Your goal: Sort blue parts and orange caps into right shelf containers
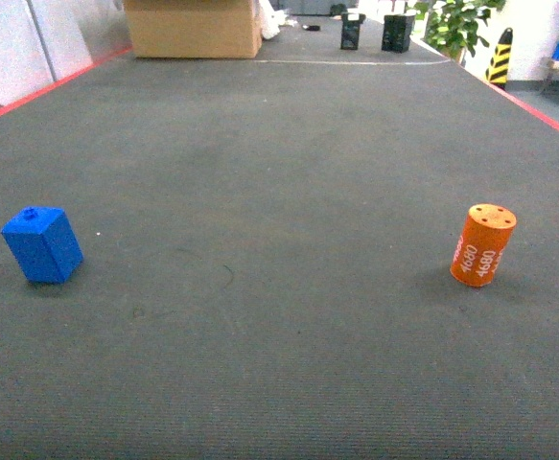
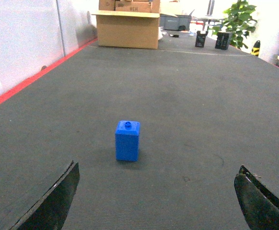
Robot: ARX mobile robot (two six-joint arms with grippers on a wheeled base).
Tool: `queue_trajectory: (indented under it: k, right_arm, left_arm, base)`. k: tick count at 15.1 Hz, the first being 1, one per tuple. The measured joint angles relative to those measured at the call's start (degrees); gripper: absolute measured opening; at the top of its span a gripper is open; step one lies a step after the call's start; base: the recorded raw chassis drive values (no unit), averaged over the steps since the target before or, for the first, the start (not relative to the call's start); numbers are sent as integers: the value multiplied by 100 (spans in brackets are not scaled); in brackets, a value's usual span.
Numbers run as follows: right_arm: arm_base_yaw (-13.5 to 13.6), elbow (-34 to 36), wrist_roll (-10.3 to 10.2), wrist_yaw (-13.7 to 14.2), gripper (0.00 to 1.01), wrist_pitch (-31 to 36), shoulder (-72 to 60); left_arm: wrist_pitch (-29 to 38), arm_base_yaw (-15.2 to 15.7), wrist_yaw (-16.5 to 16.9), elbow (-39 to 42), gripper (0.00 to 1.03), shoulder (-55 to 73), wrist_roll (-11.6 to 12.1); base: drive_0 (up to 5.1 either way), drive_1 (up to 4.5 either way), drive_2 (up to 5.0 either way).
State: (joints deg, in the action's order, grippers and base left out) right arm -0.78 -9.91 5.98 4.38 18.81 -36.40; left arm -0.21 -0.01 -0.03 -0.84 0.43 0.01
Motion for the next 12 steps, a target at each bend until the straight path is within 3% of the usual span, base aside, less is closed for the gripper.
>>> queue_trajectory:
  k: [2,4,8,12]
  right_arm:
    - [2,-780,-90,-197,98,1095,-2079]
    - [136,-1471,-258,-293,98,1283,-3370]
    - [501,-3005,-664,-321,98,1137,-5580]
    - [726,-4135,-1117,-339,98,721,-6826]
  left_arm:
    - [-2,0,0,0,98,0,0]
    - [-2,0,-2,0,98,0,0]
    - [0,0,0,0,98,0,0]
    - [0,0,0,0,98,0,0]
  base:
    - [0,0,0]
    - [0,0,0]
    - [0,0,0]
    - [0,0,0]
